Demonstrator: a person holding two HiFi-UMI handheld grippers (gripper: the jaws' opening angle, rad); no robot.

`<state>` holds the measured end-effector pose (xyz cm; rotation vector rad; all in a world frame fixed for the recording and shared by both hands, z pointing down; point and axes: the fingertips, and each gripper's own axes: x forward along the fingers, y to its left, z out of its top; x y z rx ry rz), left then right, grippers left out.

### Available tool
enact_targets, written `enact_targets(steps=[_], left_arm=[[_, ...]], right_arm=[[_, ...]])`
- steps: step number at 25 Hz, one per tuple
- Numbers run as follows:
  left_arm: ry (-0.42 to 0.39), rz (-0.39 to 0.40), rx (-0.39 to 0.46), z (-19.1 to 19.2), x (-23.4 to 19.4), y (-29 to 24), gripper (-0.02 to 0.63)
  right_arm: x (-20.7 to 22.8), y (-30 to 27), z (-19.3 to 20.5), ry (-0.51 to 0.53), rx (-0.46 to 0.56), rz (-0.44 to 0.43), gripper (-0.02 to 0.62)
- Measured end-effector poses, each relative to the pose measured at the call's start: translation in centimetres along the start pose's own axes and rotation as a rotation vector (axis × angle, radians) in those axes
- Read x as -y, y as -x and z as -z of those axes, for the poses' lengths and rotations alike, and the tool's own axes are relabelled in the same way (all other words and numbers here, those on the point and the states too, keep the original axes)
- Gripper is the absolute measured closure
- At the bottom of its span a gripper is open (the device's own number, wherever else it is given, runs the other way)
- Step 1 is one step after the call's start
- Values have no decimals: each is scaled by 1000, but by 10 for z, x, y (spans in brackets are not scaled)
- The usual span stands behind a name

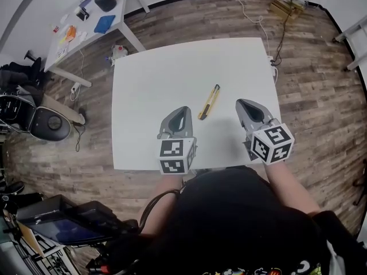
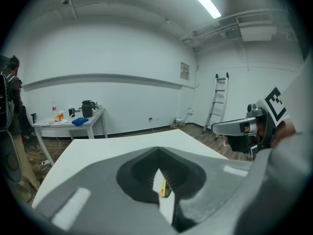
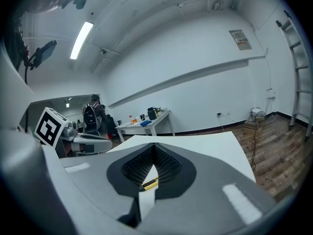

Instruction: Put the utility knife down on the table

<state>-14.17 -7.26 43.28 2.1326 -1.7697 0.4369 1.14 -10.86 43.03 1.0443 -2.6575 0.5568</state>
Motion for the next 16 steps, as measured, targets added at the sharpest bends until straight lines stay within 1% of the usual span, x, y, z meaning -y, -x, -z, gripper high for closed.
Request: enact_targets(steps=[5, 11, 16], left_arm=[[1, 6, -3, 2, 5, -1, 604], [-26, 15, -6, 2, 11, -1, 606], [-36, 33, -17, 10, 18, 5, 606]], right_arm=[[5, 5, 3, -3, -2, 12, 572], [9, 12, 3, -10, 1, 21, 574], [5, 19, 12, -20, -3, 19, 574]])
